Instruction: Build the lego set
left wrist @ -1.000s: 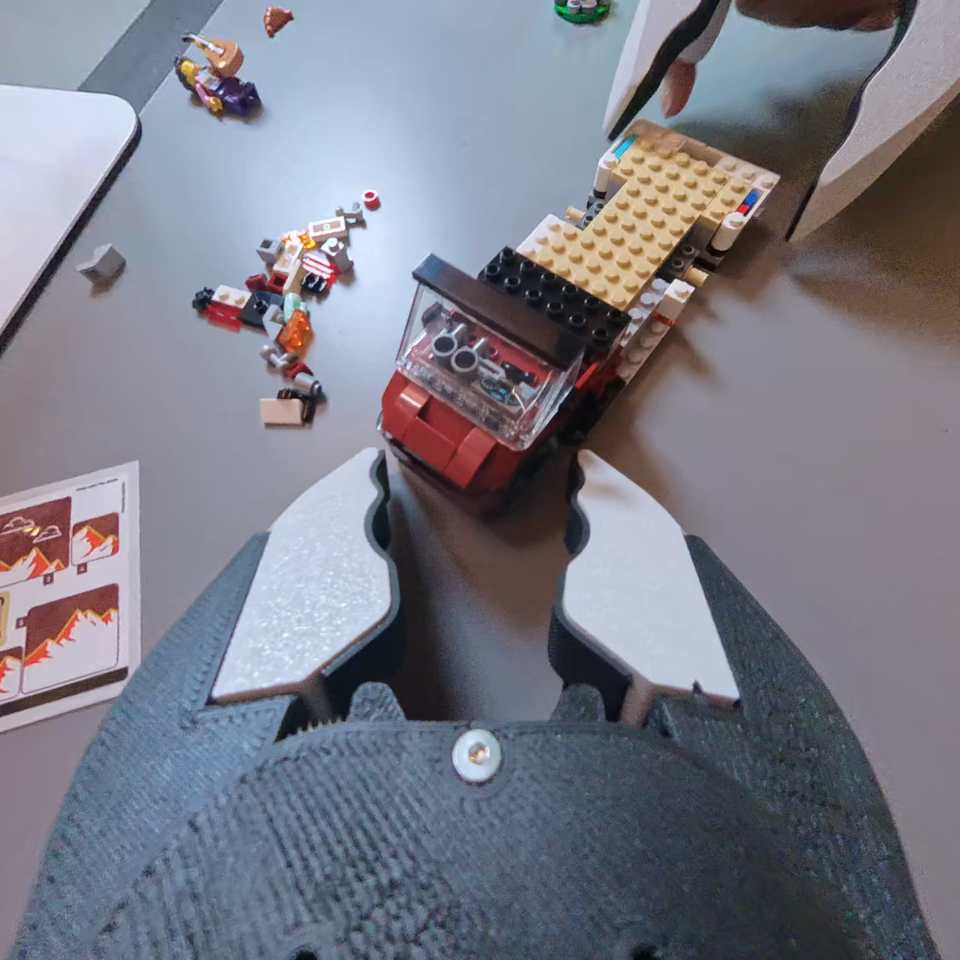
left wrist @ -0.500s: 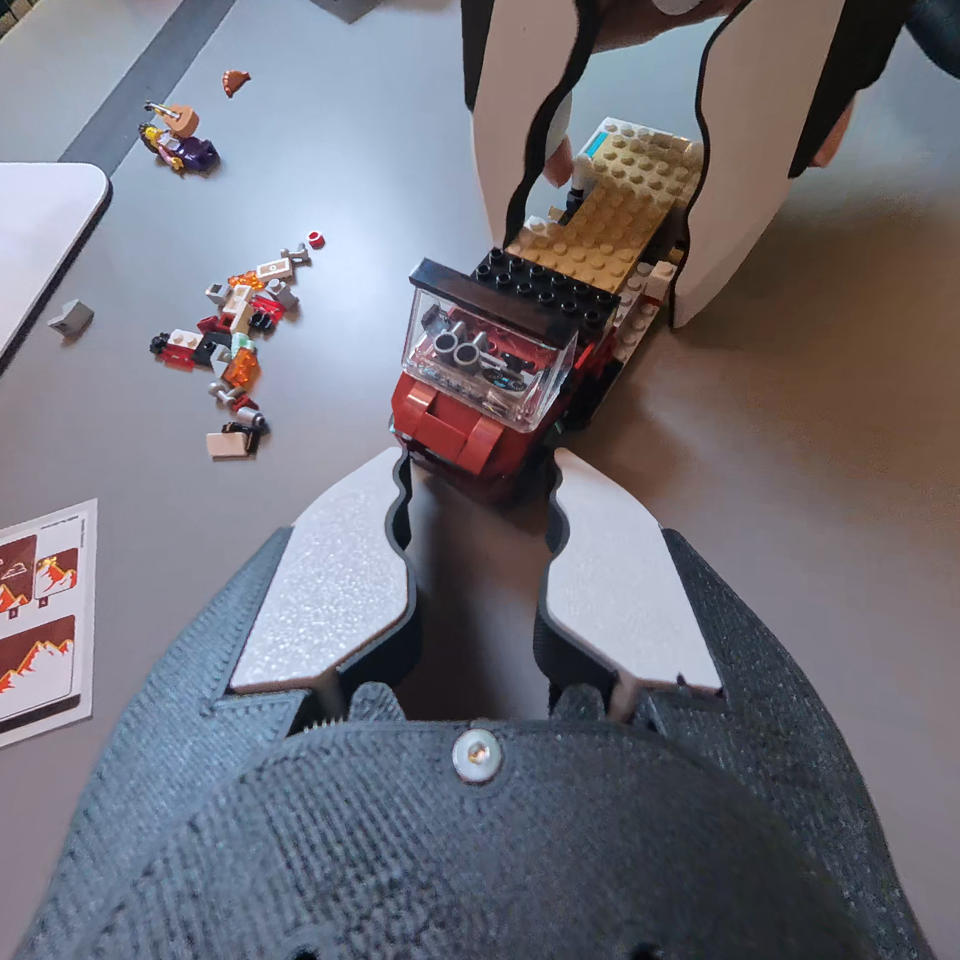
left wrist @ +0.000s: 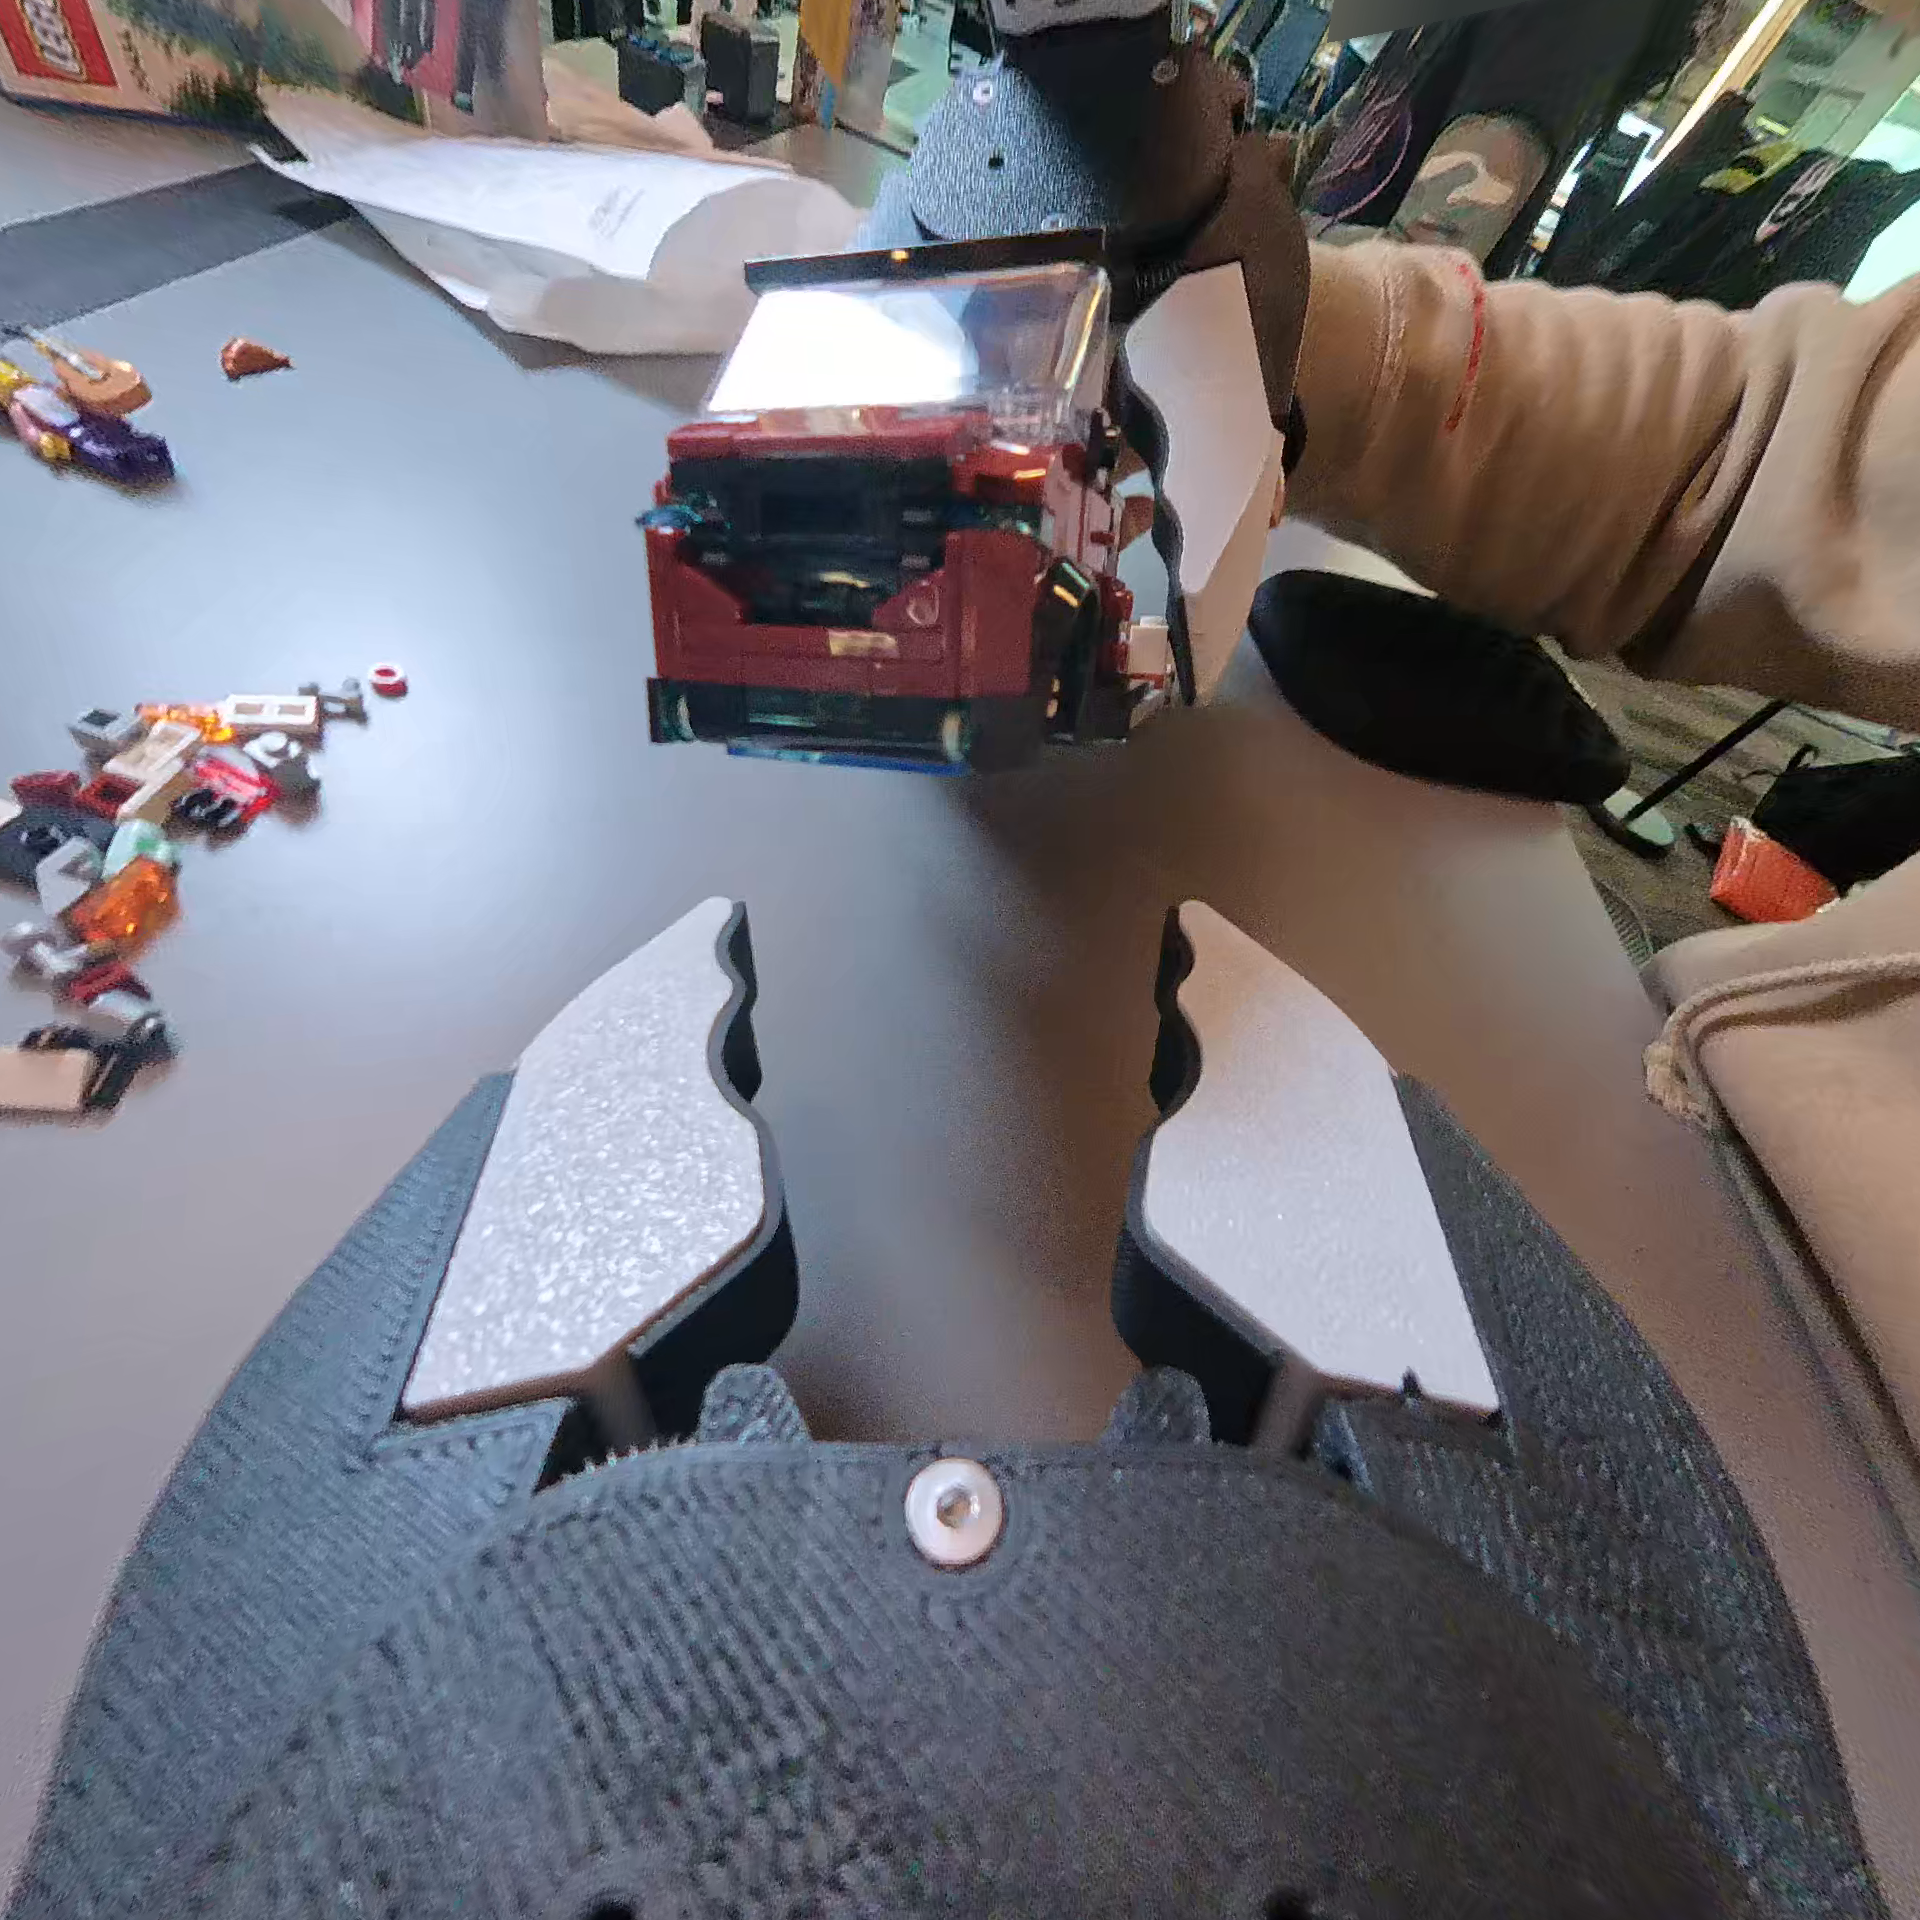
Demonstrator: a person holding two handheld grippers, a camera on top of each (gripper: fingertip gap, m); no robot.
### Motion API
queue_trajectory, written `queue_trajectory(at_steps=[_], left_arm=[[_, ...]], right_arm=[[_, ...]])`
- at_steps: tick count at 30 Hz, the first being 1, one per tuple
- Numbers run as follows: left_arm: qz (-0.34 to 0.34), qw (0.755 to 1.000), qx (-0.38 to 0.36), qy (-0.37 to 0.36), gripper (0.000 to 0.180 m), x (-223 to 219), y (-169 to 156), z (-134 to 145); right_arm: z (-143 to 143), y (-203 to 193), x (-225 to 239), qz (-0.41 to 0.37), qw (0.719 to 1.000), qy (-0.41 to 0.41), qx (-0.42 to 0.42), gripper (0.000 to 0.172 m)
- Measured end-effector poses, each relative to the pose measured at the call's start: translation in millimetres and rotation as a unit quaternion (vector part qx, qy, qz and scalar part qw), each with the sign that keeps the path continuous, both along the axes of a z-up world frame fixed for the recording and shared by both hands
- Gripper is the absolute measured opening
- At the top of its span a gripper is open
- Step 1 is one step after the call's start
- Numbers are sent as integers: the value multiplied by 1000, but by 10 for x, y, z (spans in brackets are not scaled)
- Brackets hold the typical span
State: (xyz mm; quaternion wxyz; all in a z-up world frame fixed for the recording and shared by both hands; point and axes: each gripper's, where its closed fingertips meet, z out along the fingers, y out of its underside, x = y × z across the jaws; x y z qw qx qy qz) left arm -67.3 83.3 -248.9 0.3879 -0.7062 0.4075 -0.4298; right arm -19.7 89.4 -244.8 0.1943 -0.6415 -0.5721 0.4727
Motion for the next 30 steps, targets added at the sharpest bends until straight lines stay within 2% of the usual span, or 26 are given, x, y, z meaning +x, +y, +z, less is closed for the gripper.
queue_trajectory(at_steps=[2, 6, 10, 13, 23, 30], left_arm=[[17, 1000, 5, 0, 66, 61, 41, 80], [92, 994, 31, 60, 40, 7, 157, 115], [161, 971, 94, 152, 17, -28, 275, 104], [195, 954, 120, 195, 2, -9, 349, 120], [251, 915, 175, 262, 0, 44, 488, 217], [268, 898, 202, 283, 0, 81, 536, 313]], right_arm=[[108, -26, 33, -9, 1000, 26, -12, 74], [184, 43, 176, -70, 997, 31, -7, 74], [149, 201, 328, -150, 989, 0, -4, 74], [129, 267, 378, -184, 983, -11, -15, 74], [123, 358, 279, -231, 972, -25, -18, 74], [127, 371, 188, -238, 970, -36, -20, 74]])
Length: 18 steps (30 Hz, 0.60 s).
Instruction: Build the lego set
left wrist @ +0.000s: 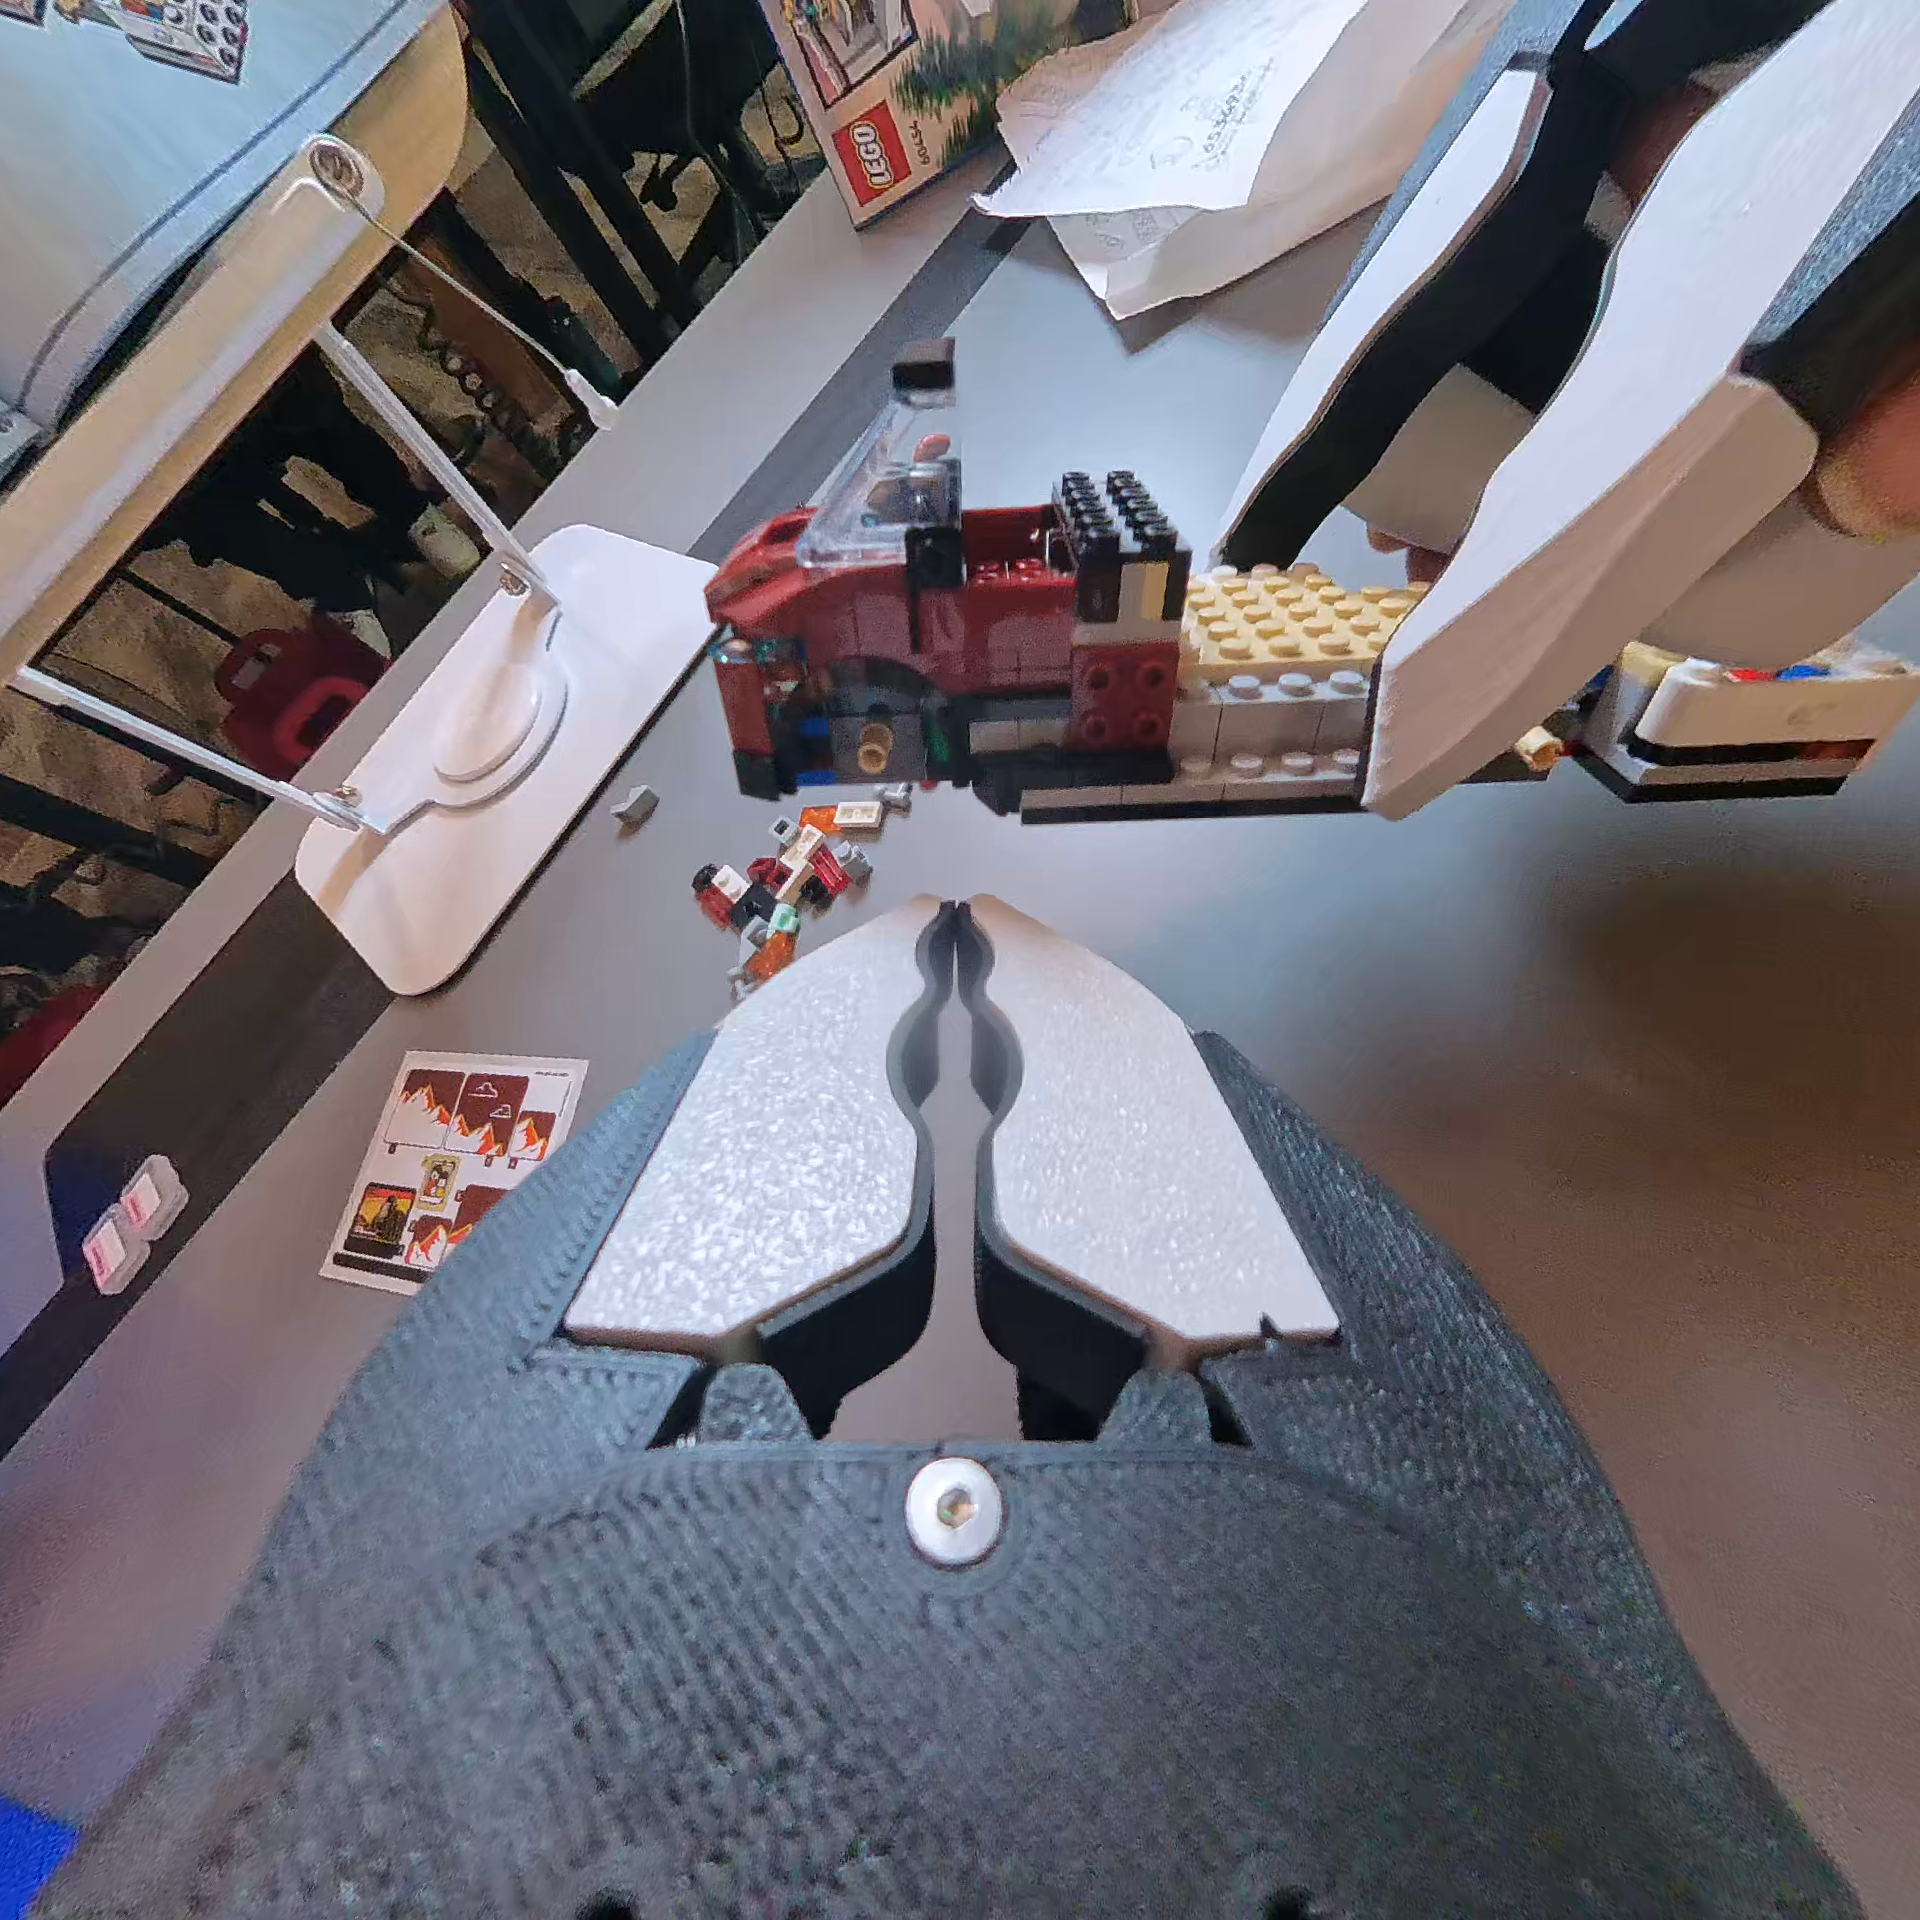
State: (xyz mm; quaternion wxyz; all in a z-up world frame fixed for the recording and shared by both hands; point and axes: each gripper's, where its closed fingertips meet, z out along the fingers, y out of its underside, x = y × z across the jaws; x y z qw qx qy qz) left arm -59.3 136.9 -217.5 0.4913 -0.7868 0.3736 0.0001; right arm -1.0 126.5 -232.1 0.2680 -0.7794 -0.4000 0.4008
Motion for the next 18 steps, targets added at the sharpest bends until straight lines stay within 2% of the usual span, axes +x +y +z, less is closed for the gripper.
queue_trajectory(at_steps=[6, 18], left_arm=[[9, 1000, 10, 21, 0, 15, 19, 48], [18, 1000, 0, 23, 0, -11, 61, 13]], right_arm=[[-16, 18, -42, -14, 999, -26, 18, 74], [-12, 139, 17, -38, 978, -137, 152, 74]])
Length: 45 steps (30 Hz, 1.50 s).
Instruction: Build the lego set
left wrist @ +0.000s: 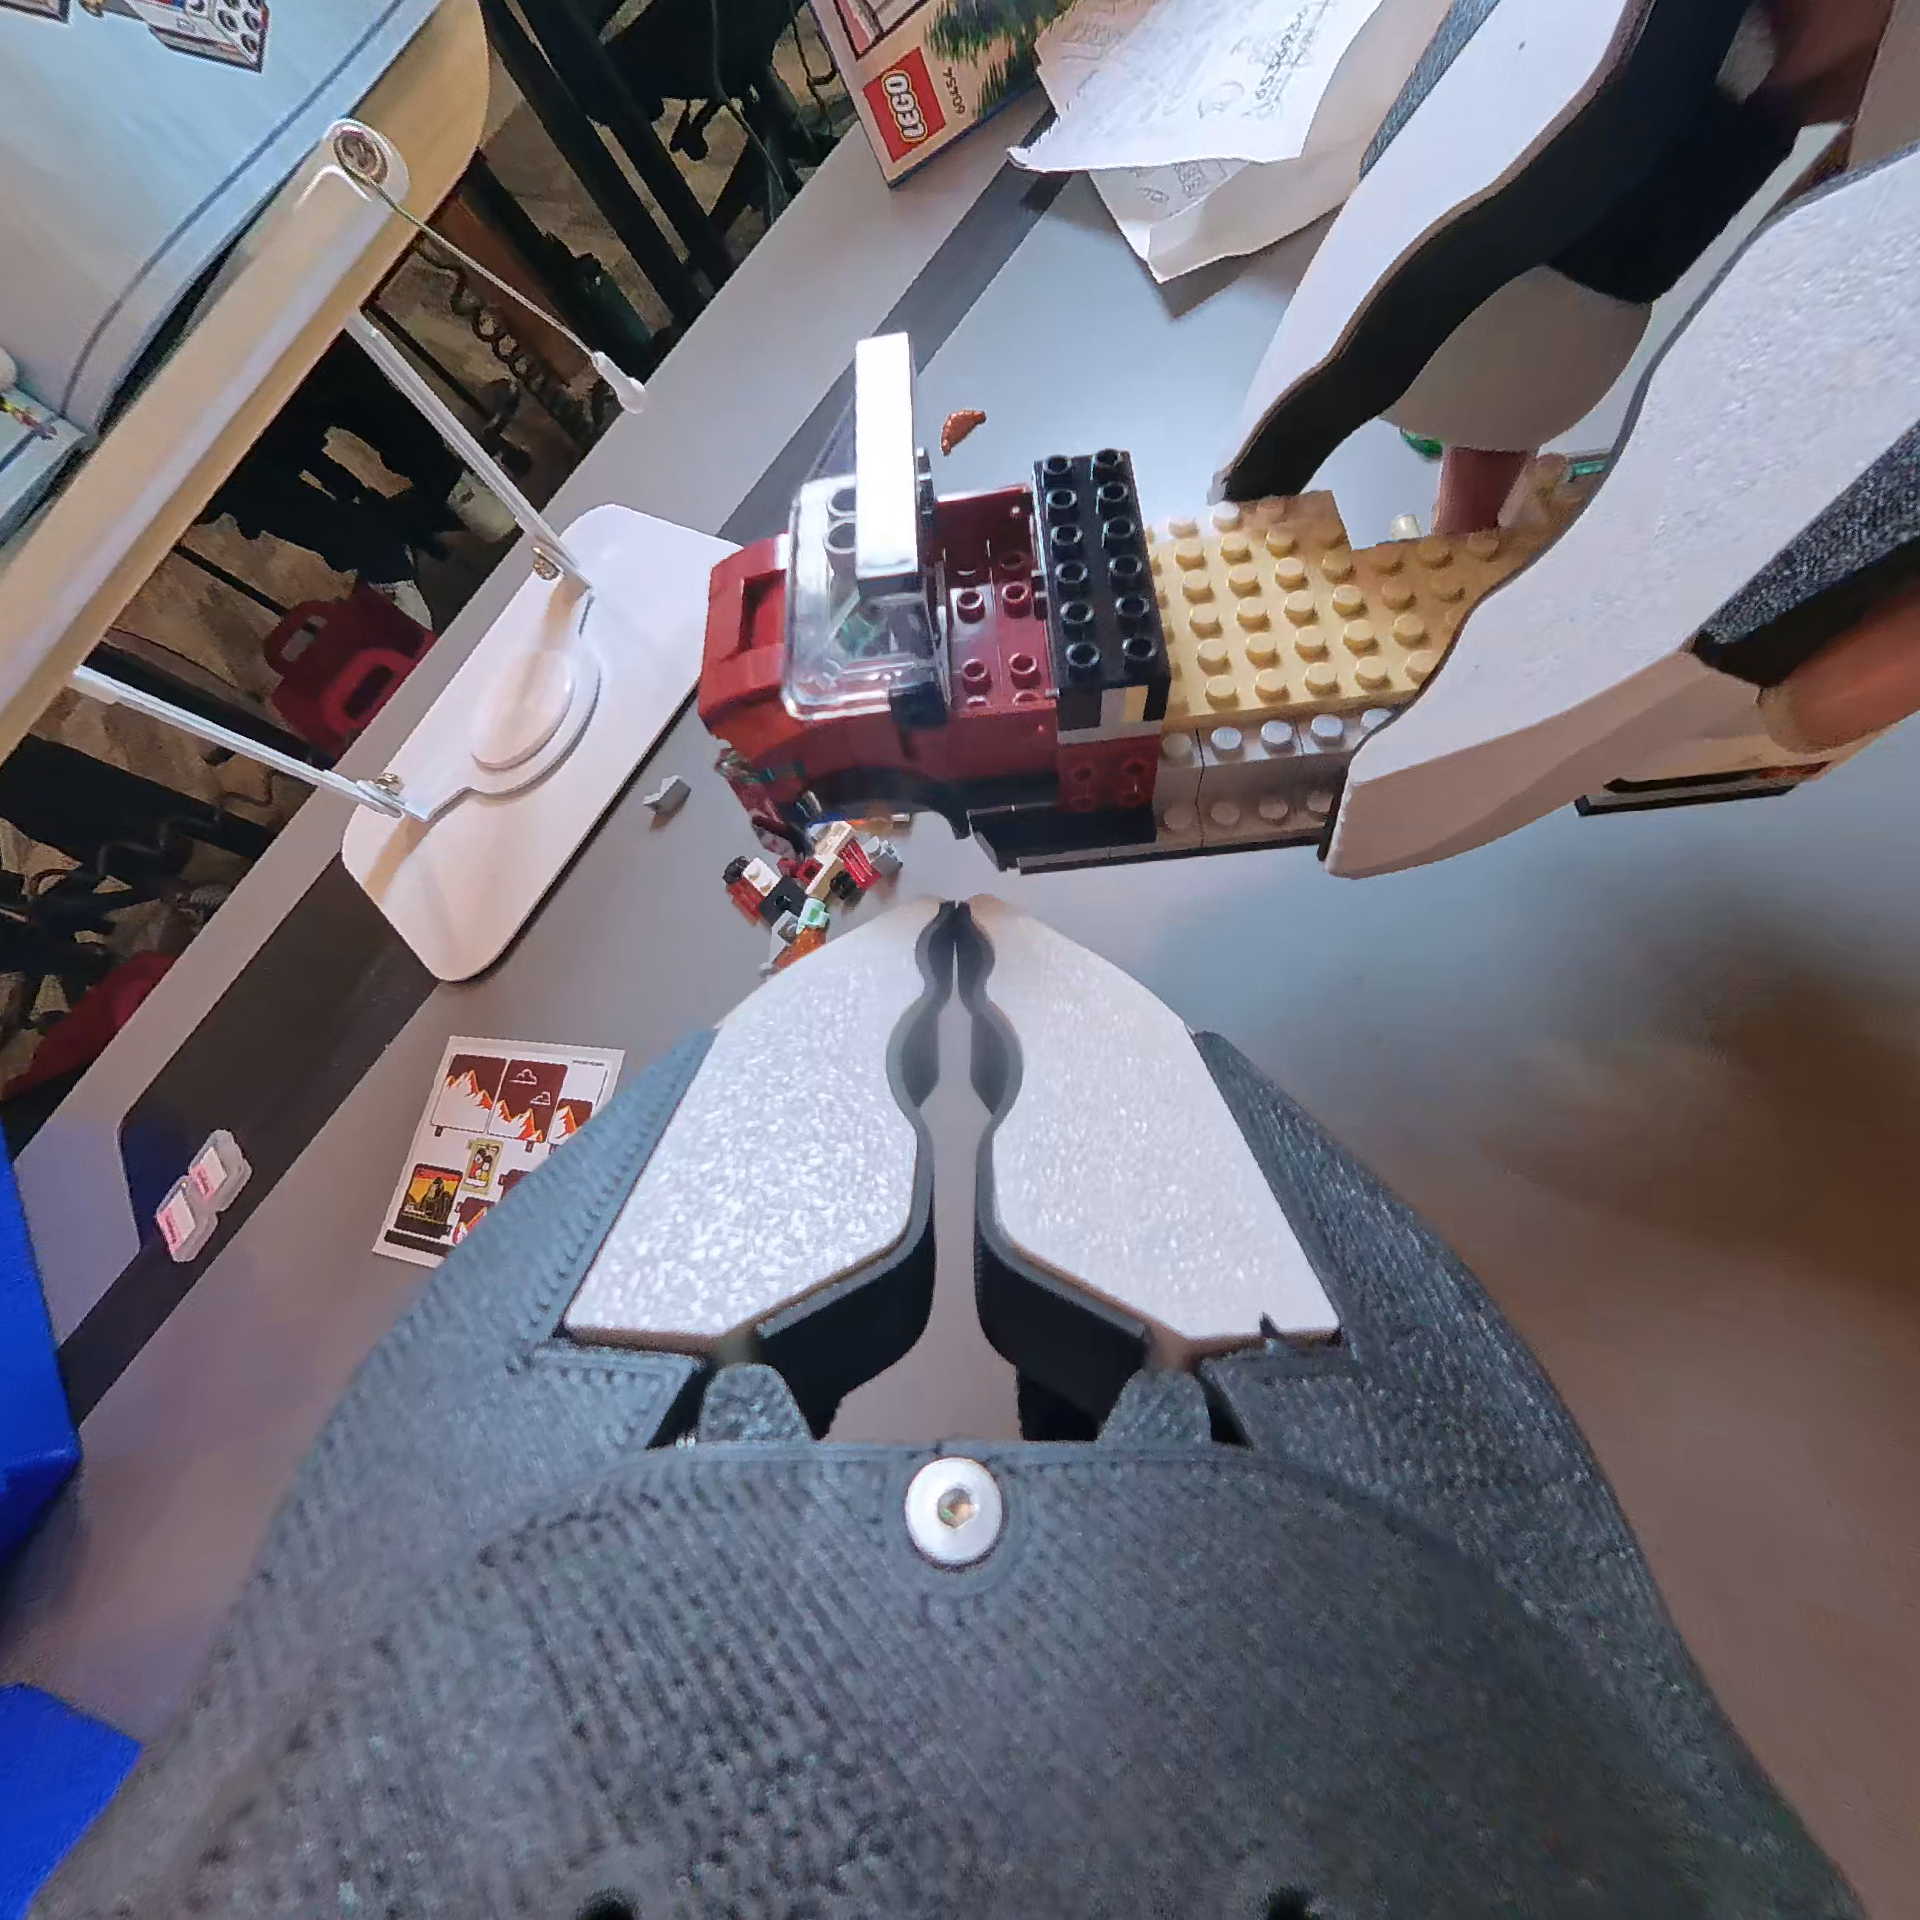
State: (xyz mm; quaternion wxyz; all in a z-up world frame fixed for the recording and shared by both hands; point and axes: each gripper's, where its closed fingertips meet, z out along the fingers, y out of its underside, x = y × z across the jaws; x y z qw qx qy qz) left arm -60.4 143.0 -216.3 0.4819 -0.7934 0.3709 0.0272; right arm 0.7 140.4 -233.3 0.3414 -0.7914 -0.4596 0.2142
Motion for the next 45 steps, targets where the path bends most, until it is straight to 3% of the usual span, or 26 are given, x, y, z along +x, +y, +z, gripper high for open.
queue_trajectory(at_steps=[14, 26, 38, 45], left_arm=[[9, 999, -33, 15, 0, -87, 34, -113], [0, 998, -65, 24, 0, -150, 29, -198], [-47, 993, -94, 46, 0, -257, -46, -273], [-100, 987, -125, 27, 0, -235, -147, -276]], right_arm=[[-27, 63, 67, -2, 984, -120, 133, 73], [-78, -22, 32, 21, 975, -143, 170, 73], [-165, -106, 215, 165, 969, -107, 150, 73], [6, -420, 267, 279, 956, -27, 82, 73]])
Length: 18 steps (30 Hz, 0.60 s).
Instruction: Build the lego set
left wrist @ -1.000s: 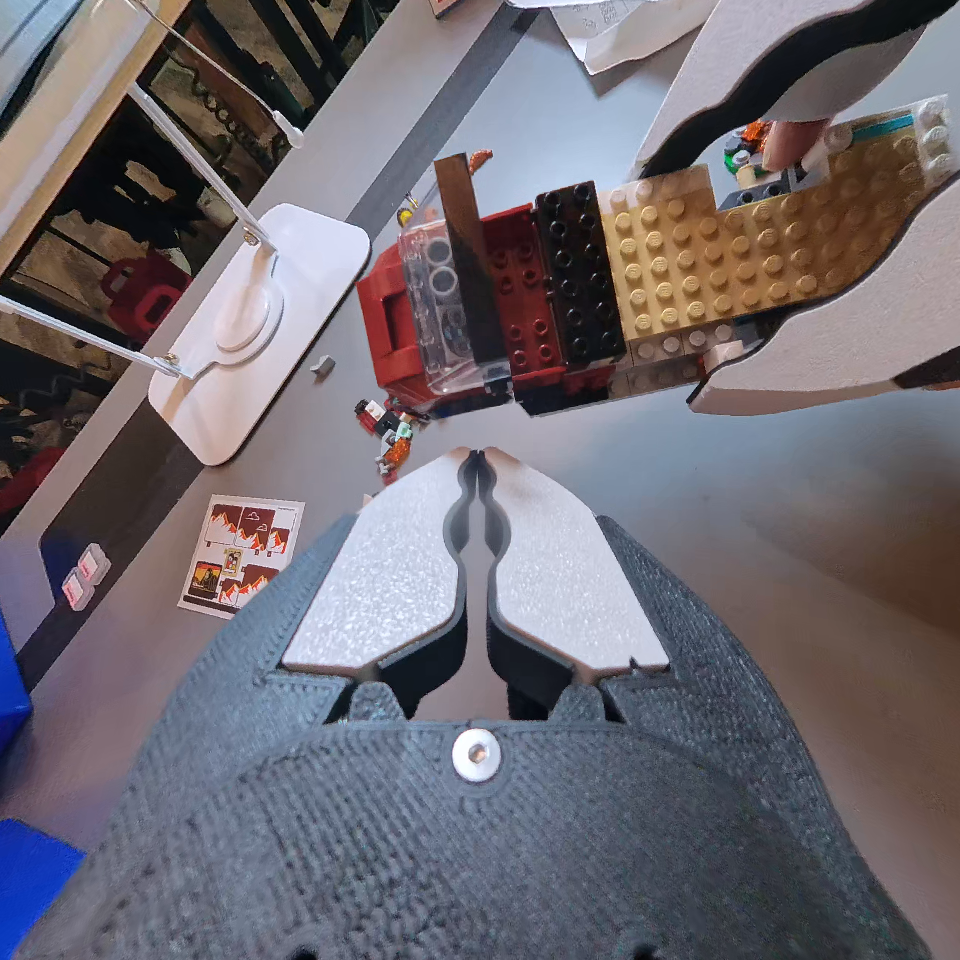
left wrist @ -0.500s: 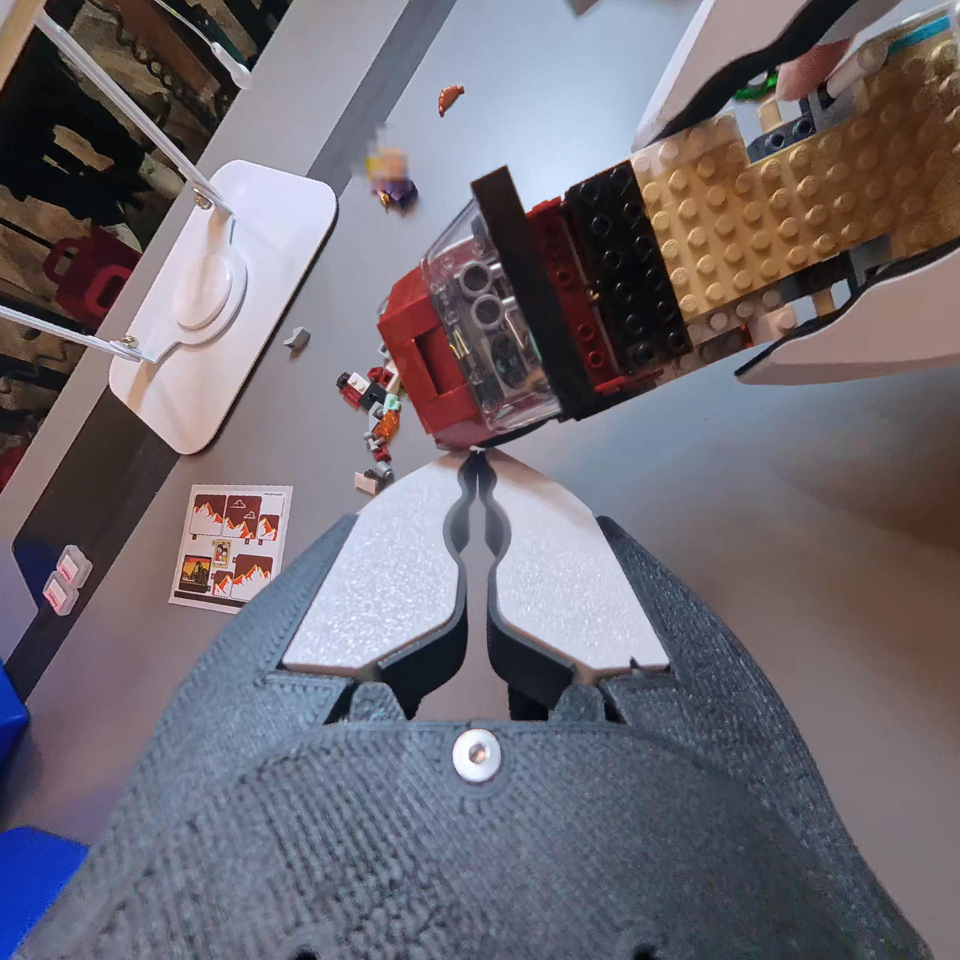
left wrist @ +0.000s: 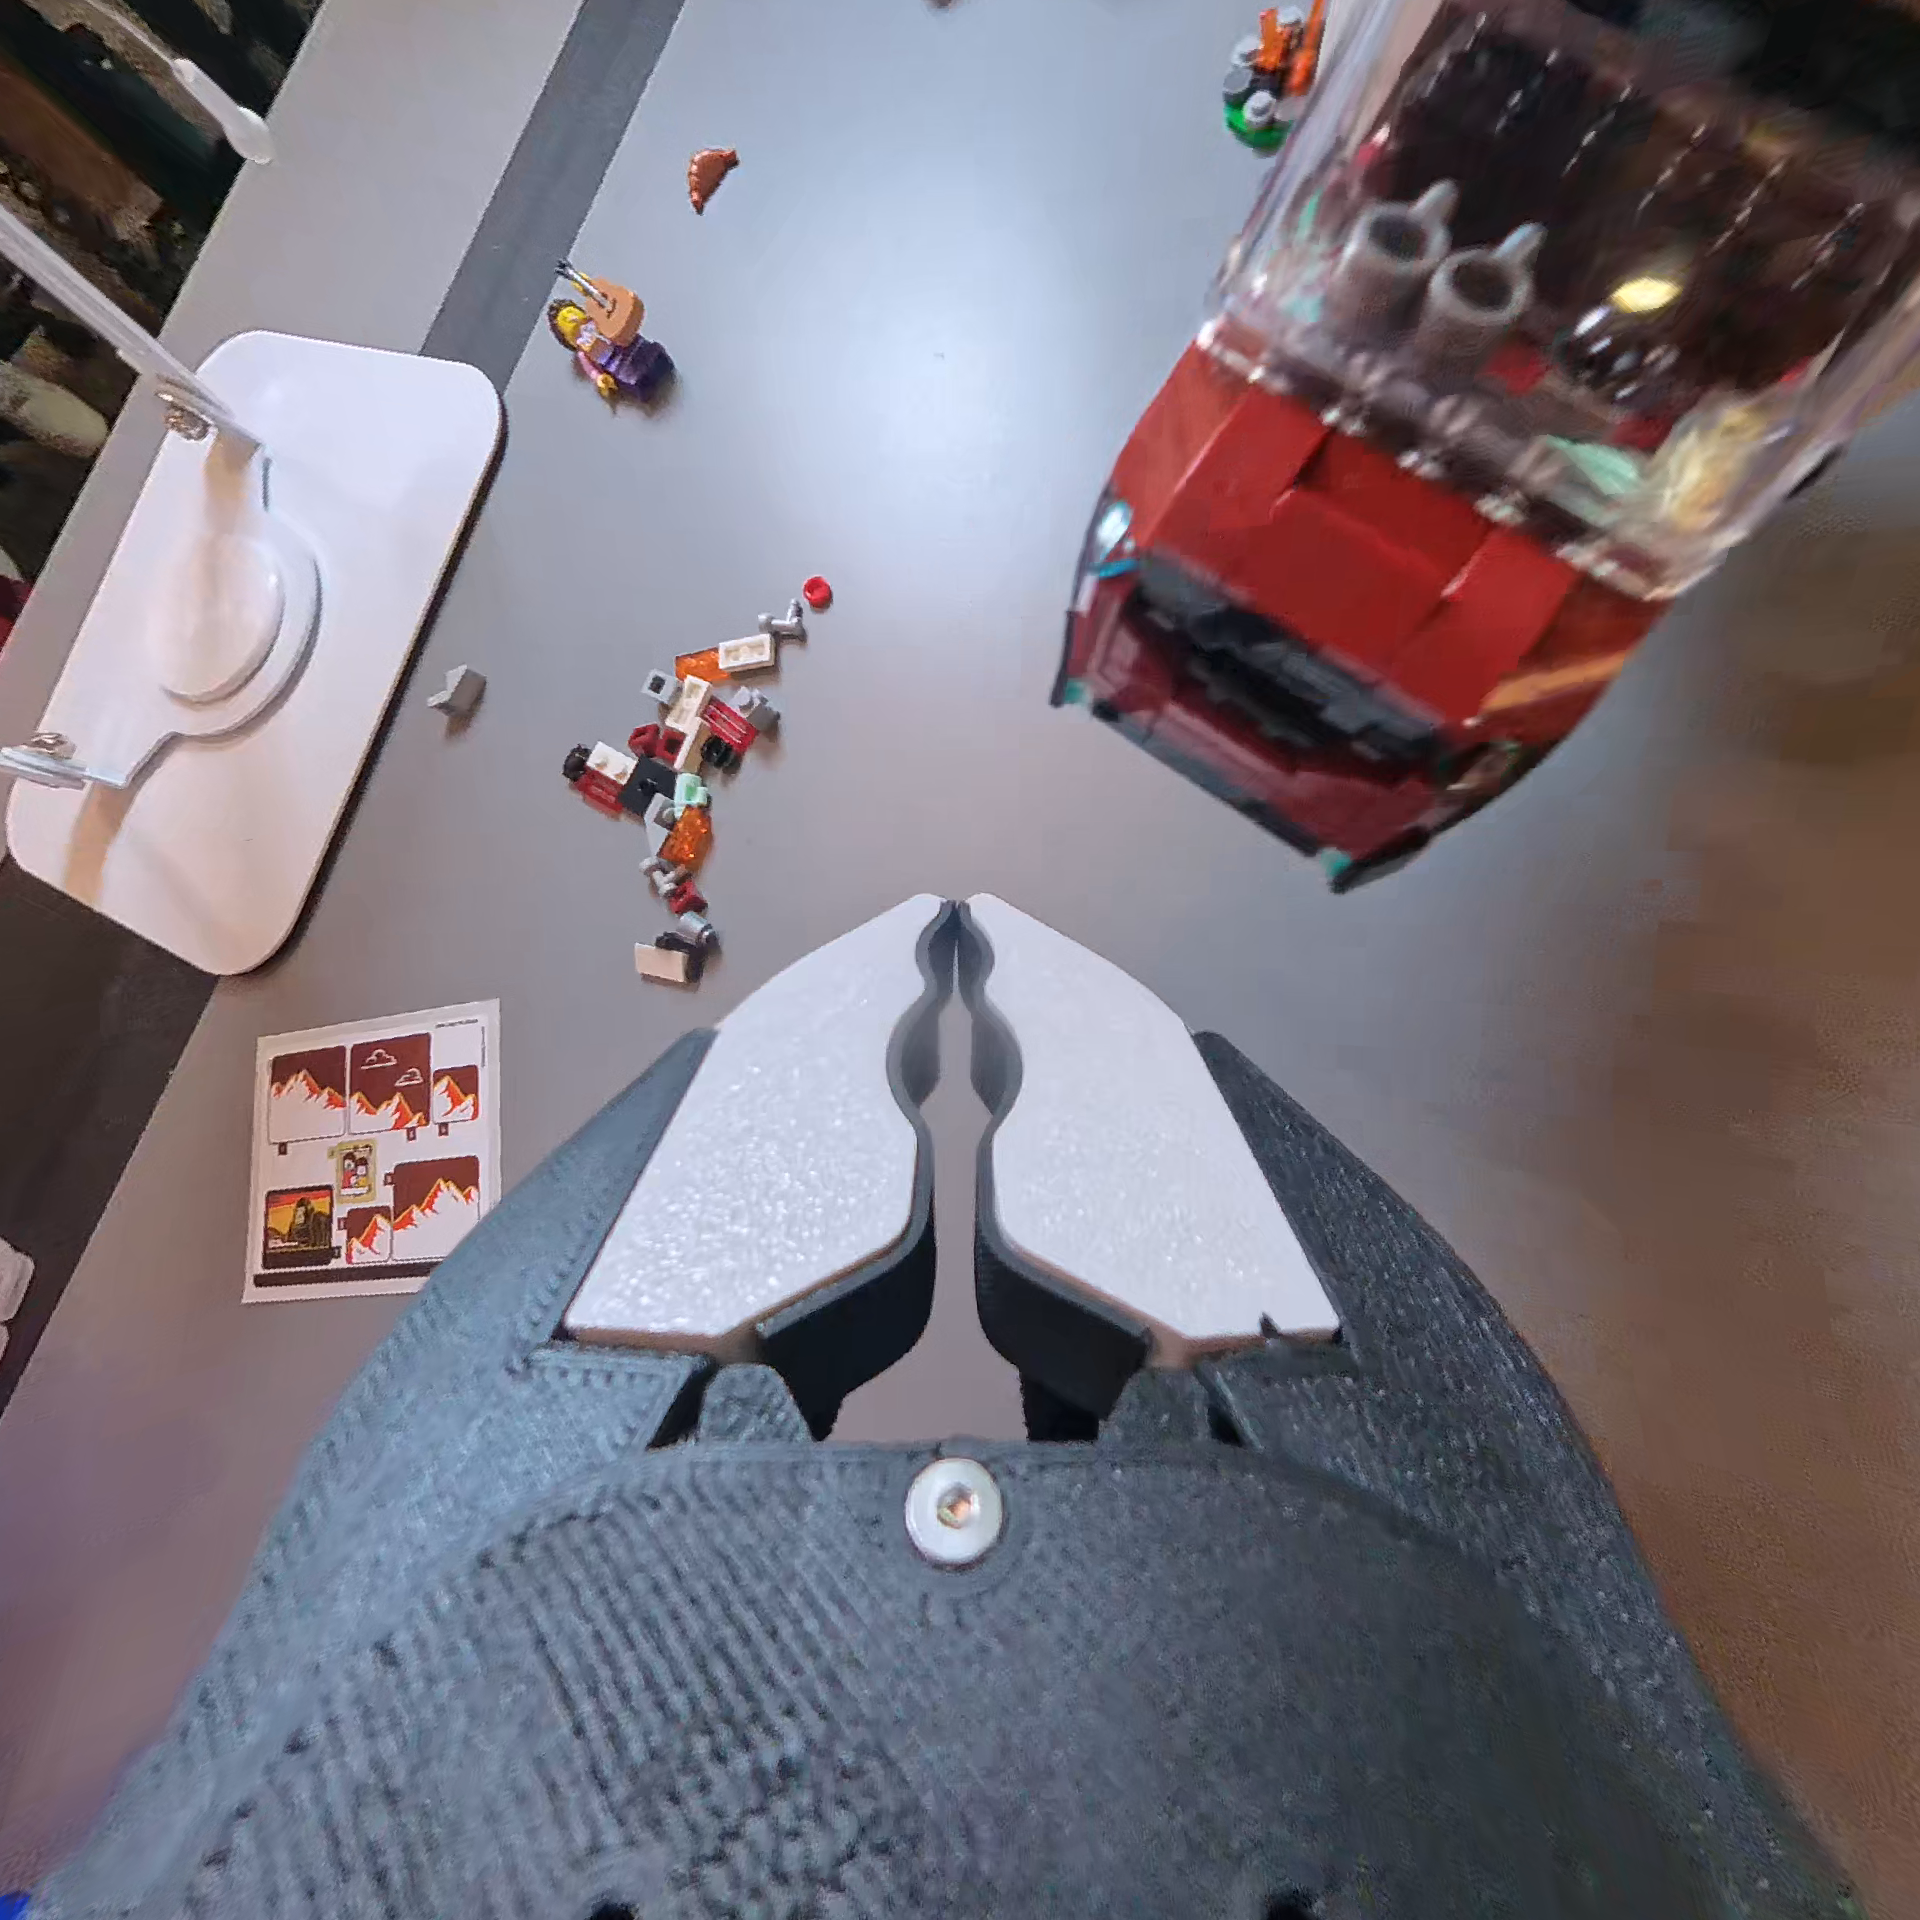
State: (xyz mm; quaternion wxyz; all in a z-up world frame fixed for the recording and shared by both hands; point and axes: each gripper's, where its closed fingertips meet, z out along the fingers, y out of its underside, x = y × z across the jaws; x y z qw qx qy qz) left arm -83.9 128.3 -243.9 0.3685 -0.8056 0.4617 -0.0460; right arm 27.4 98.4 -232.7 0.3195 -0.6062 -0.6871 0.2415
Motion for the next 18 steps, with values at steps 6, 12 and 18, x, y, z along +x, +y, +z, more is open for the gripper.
queue_trajectory(at_steps=[6, 12, 18], left_arm=[[-68, 996, -45, -47, 0, 99, -171, 9], [-208, 971, -52, -103, 0, 298, -379, 49], [-308, 942, -53, -122, 0, 368, -439, 28]], right_arm=[[198, -206, -19, 57, 998, 26, -29, 73], [271, -345, -62, 96, 995, 23, -28, 73], [289, -446, -97, 123, 992, 7, -14, 74]])
